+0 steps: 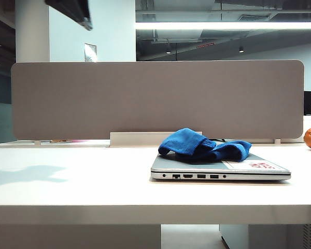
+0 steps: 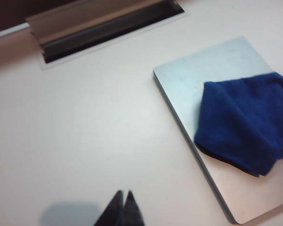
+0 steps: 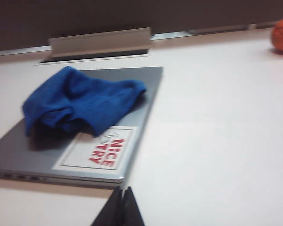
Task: Pick up the blue rag and put it over the laptop.
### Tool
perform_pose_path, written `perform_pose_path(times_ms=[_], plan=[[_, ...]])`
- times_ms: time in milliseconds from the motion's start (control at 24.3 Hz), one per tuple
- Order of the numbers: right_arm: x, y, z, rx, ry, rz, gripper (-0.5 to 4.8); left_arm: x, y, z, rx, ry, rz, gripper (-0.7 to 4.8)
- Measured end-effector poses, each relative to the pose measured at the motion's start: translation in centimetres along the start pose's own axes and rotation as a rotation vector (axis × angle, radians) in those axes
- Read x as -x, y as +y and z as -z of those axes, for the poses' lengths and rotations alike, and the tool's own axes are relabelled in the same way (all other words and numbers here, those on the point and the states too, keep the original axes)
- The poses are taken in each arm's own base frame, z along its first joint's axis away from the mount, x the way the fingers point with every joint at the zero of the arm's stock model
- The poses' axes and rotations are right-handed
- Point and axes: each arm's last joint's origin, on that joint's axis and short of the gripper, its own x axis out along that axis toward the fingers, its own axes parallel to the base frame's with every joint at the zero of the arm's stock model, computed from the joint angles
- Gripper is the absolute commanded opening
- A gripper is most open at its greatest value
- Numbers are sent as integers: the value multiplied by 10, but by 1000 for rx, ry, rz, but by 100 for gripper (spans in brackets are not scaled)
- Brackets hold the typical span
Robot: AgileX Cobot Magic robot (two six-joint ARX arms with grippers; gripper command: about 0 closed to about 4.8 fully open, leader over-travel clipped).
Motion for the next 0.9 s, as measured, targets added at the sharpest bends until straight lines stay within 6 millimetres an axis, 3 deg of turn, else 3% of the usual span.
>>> perform_pose_path(times_ms=[288, 370, 617, 905], plan=[[0, -3, 0, 67, -10, 111, -1, 28, 11, 58, 27, 0, -52, -6], [0, -4, -1, 73, -13, 143, -1, 33, 10, 67, 19, -5, -53, -6], [1, -8, -1, 74, -17, 200, -1, 41, 9, 77, 14, -27, -54, -6], [2, -14, -3, 59, -34, 248, -1, 62, 8, 75, 9, -92, -61, -6]])
